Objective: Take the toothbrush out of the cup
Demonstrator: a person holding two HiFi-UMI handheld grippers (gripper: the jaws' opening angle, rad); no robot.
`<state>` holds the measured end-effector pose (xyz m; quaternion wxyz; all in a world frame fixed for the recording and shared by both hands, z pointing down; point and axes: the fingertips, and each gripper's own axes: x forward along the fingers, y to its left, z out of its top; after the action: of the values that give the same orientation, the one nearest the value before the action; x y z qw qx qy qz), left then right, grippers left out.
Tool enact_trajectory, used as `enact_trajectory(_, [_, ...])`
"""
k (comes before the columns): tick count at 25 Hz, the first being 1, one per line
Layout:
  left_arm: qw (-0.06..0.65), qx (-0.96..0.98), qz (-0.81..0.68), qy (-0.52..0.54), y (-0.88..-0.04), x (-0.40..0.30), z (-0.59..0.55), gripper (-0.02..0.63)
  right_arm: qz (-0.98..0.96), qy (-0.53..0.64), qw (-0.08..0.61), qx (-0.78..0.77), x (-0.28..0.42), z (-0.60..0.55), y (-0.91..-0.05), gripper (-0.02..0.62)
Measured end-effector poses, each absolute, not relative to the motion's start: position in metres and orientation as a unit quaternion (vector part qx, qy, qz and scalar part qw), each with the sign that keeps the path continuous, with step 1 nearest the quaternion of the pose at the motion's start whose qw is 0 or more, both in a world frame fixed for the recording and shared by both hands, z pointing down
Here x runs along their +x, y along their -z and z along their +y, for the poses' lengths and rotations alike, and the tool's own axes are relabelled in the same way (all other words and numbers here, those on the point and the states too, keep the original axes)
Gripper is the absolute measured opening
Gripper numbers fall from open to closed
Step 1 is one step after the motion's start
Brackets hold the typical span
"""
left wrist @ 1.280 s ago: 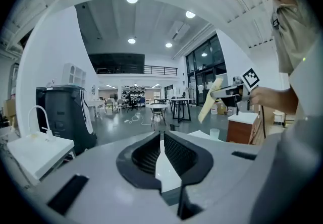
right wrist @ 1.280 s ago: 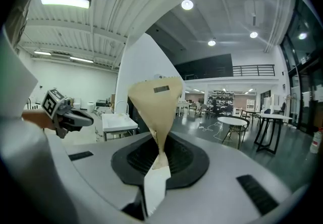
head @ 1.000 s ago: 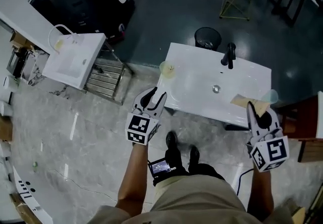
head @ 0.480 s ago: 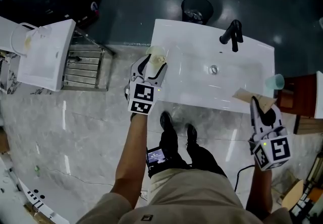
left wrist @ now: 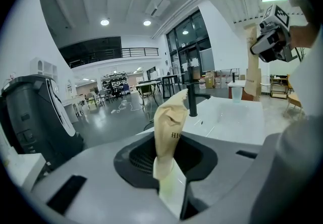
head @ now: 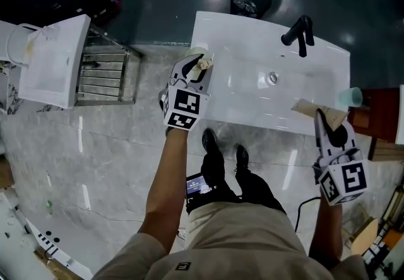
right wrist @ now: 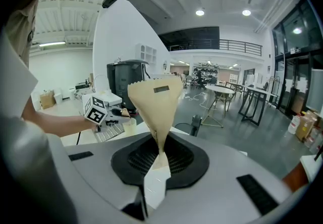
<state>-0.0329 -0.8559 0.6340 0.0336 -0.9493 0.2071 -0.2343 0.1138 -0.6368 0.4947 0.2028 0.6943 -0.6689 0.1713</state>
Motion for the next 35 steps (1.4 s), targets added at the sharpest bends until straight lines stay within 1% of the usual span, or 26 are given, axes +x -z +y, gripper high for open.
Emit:
enact_trajectory(2, [0.039, -0.95, 0.211, 0.225, -0.625, -0.033, -0.856, 0.05, -0.671, -0.165, 0.201, 0.695, 0.116, -0.638, -0.49, 0.034])
enact_trajectory(5, [0.045, -0.95, 0.226, 0.21, -0.603, -0.04, -0.854, 0.036, -0.675, -0.159, 0.196, 0.693, 0.116, -0.635, -0.483, 0.034])
enact_trajectory(14, [0.065, -0.949, 0.265, 0.156, -0.501, -0.065, -0.828, 0.032, -0.699, -0.114, 0.163, 0.686, 0.115, -0.626, -0.431, 0.034])
enact_trajectory(20, [0.074, -0.949, 0.281, 0.127, -0.426, -0.092, -0.781, 0.032, -0.724, -0.079, 0.128, 0.674, 0.109, -0.612, -0.388, 0.034])
enact_trajectory(28, [0.071, -0.95, 0.286, 0.104, -0.353, -0.133, -0.717, 0.032, -0.747, -0.041, 0.086, 0.658, 0.098, -0.595, -0.346, 0.034])
enact_trajectory(35, [0.103, -0.946, 0.293, 0.096, -0.297, -0.148, -0.651, 0.032, -0.758, -0.014, 0.074, 0.648, 0.097, -0.556, -0.311, 0.034])
